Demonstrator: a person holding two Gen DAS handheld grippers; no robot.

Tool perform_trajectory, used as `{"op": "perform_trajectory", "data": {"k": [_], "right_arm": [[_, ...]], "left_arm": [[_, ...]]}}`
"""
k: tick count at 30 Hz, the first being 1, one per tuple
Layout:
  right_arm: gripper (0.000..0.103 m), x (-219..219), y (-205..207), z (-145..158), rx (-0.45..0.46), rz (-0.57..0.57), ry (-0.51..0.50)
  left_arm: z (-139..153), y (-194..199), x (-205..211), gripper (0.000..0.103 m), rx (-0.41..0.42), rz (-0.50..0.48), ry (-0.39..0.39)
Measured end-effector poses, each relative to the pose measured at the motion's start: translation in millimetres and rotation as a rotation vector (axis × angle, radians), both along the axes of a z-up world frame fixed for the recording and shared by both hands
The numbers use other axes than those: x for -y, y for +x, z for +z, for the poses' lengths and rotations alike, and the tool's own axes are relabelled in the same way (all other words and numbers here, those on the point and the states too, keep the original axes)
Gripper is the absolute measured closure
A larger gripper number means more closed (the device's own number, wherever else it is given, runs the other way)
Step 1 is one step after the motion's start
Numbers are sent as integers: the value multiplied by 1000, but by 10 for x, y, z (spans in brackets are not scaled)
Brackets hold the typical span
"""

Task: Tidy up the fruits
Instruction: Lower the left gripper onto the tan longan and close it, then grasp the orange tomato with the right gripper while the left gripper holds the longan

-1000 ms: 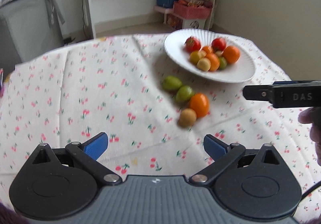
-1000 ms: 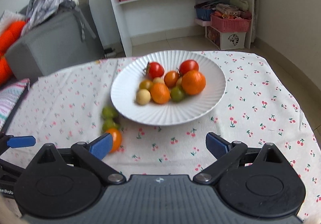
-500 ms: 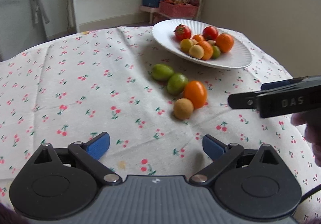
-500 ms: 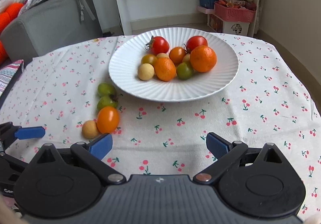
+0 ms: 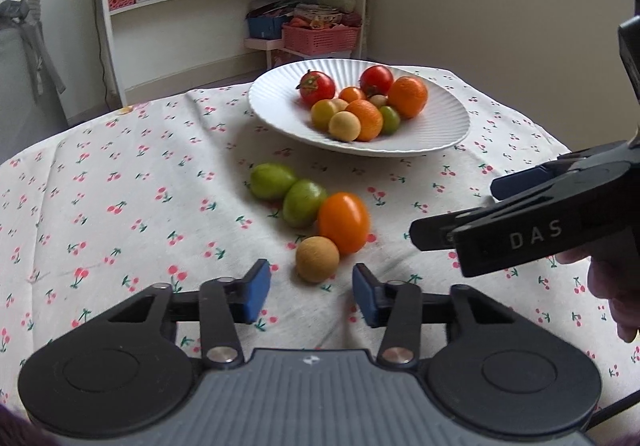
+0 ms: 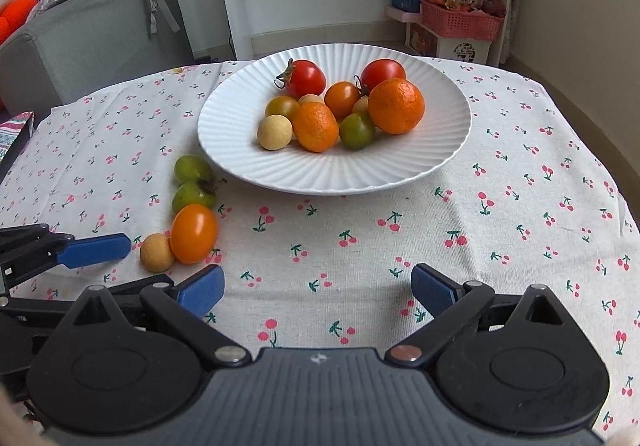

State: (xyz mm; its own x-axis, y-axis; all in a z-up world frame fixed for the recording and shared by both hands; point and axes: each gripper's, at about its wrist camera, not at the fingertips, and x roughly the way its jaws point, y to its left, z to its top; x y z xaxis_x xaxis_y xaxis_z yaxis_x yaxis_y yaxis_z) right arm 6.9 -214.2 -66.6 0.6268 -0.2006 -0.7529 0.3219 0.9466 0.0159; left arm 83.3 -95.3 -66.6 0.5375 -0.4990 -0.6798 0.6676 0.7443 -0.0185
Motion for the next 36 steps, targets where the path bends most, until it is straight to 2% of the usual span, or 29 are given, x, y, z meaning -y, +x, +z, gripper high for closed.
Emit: {"op": "perform_trajectory", "data": {"k": [3,5,13,23,36], "right_arm": [[3,-7,4,-5,-2,2,-3],[3,-12,1,-2,-1,3,-3],[3,-68,41,15,6,0,6],[7,-365,216,38,37,46,65],[37,-686,368,-31,14,106,4]], "left_arm": [[5,12,29,89,-4,-18,-3],[15,17,20,94,-13,-26,-6],[71,33,-67,94,-16,-11,7],[151,132,-496,94,-17,88,42],[181,174,-731,94,-37,131,35]]}}
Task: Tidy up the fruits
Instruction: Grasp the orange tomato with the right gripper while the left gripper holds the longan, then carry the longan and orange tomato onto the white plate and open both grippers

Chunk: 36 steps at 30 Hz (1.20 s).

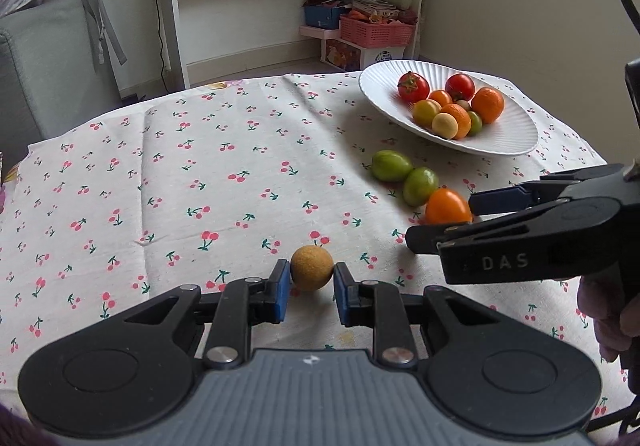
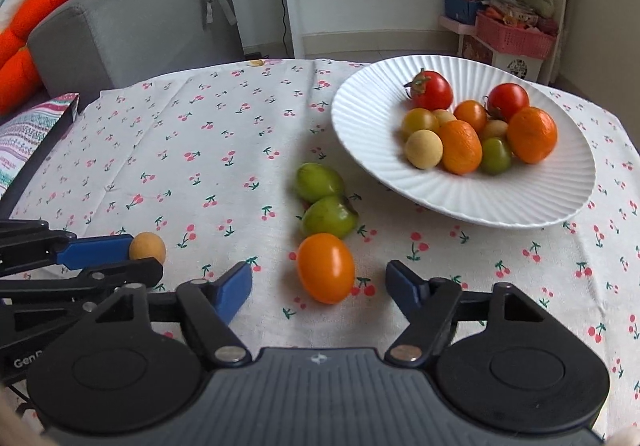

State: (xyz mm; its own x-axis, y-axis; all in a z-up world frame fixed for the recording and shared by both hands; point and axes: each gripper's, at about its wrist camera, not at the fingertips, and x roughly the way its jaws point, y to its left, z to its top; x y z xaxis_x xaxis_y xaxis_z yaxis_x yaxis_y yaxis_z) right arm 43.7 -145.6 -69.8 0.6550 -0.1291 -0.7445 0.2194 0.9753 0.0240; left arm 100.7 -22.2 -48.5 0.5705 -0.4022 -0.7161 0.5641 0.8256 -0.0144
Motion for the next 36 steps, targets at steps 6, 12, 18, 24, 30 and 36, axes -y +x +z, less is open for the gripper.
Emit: {"op": "perform_trajectory", "data": {"k": [6,12,18,24,30,36], "right_arm": [[58,20,-3,14,4,-13,-23],[75,98,2,44,9,-21,19],[76,128,-4,60,4,-12,50],[76,175,-62,115,3,13,84],[76,267,-142,241,27,31,130],[76,395,-229,348,61,27,146]], "left_arm": [[6,2,-2,94,-1,-2,-2],[3,2,20,94,-4,-5,-1],[0,4,46,94,-8,-6,-6],[8,10,66,94,-10,-7,-12],[38,4,104,94,-9,-12,-28],[95,-20,196,94,-9,-24,-61]]}}
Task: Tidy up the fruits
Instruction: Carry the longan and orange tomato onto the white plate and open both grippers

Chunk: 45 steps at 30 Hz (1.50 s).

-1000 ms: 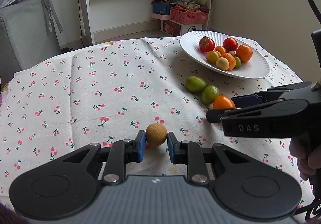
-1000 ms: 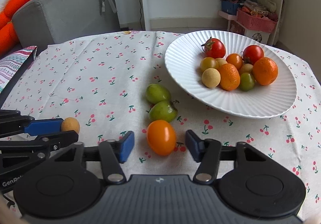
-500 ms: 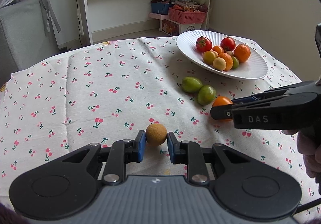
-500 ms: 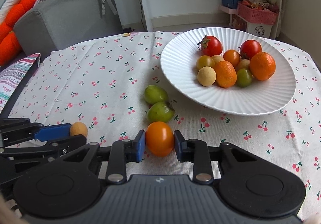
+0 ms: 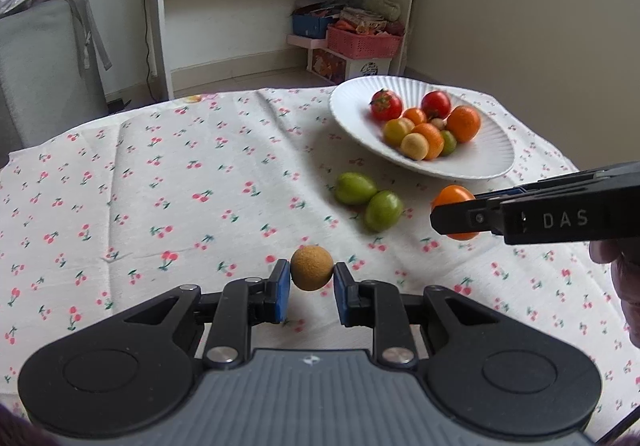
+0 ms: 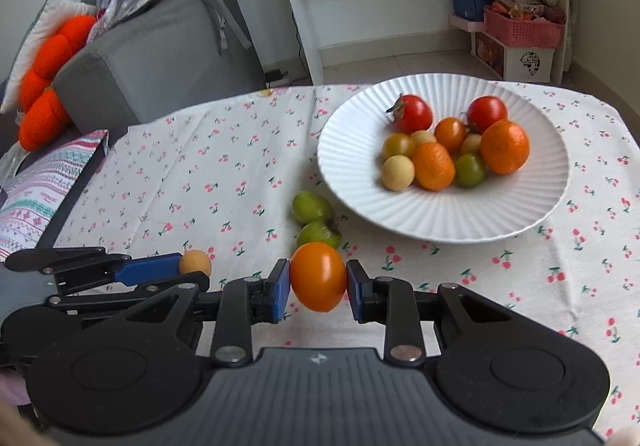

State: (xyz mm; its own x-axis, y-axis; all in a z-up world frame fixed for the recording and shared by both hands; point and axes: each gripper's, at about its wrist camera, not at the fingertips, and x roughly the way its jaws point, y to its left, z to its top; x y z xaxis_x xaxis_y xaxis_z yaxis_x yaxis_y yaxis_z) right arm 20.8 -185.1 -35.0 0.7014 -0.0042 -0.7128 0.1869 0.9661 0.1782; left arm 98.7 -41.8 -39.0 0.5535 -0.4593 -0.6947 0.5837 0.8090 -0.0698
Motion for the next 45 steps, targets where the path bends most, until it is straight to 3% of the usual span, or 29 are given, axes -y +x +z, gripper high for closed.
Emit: {"op": "perform_trajectory", "data": {"k": [13,22,29,45], "right_arm": [[76,628,-126,71,88,-213,105],[76,1024,-108,6,127,-335,204],[76,1107,-16,-69,121,-337,222],[73,1070,33,-63,106,-292,176]], "left_arm": [[144,-52,543,94,43,-97,-43],[160,160,906,94,3,-96,-127],[89,329,1126,94,-36,-118,-164],[-1,355,1291,90,-24,-171,-124]]}}
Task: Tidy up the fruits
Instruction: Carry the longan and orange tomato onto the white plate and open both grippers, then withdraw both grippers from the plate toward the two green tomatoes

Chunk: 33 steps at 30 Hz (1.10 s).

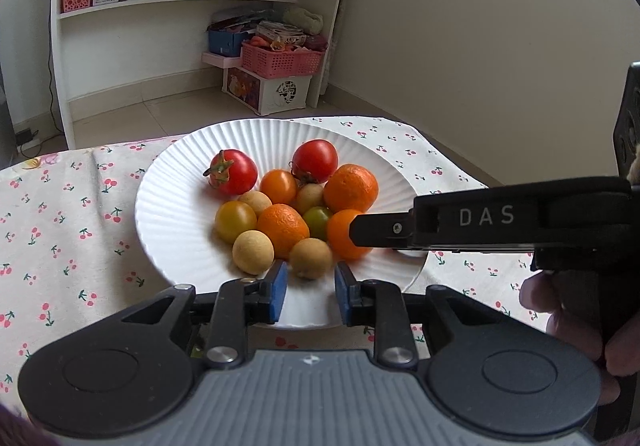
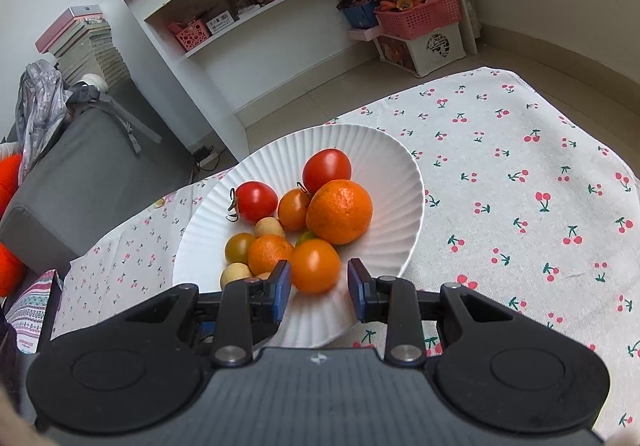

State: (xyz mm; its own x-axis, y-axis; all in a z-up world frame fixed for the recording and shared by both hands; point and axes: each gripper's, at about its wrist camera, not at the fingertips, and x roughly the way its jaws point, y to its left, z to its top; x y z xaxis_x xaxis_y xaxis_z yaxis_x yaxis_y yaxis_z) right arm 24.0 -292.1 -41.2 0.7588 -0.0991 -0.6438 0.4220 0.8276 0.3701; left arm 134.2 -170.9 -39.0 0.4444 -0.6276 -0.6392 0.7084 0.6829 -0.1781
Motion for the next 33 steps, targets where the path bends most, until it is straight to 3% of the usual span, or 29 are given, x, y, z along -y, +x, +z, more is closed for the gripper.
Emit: {"op": "perform_trajectory", "data": {"k": [7,15,31,33], "right_arm": [[63,-26,-46,60,1,4,-17],[49,-59,-160,156,4,-17,-22],[29,-364,-336,282,-26,12,-83],[27,-412,-351,280,-35,21,-103]], "left_arm": [[57,-54,-60,83,19,-1,14],[171,-149,-277,65,21,20,20],[334,-332,-865,43,13,72,75],[330,-350,-929,35,13,82,80]]}}
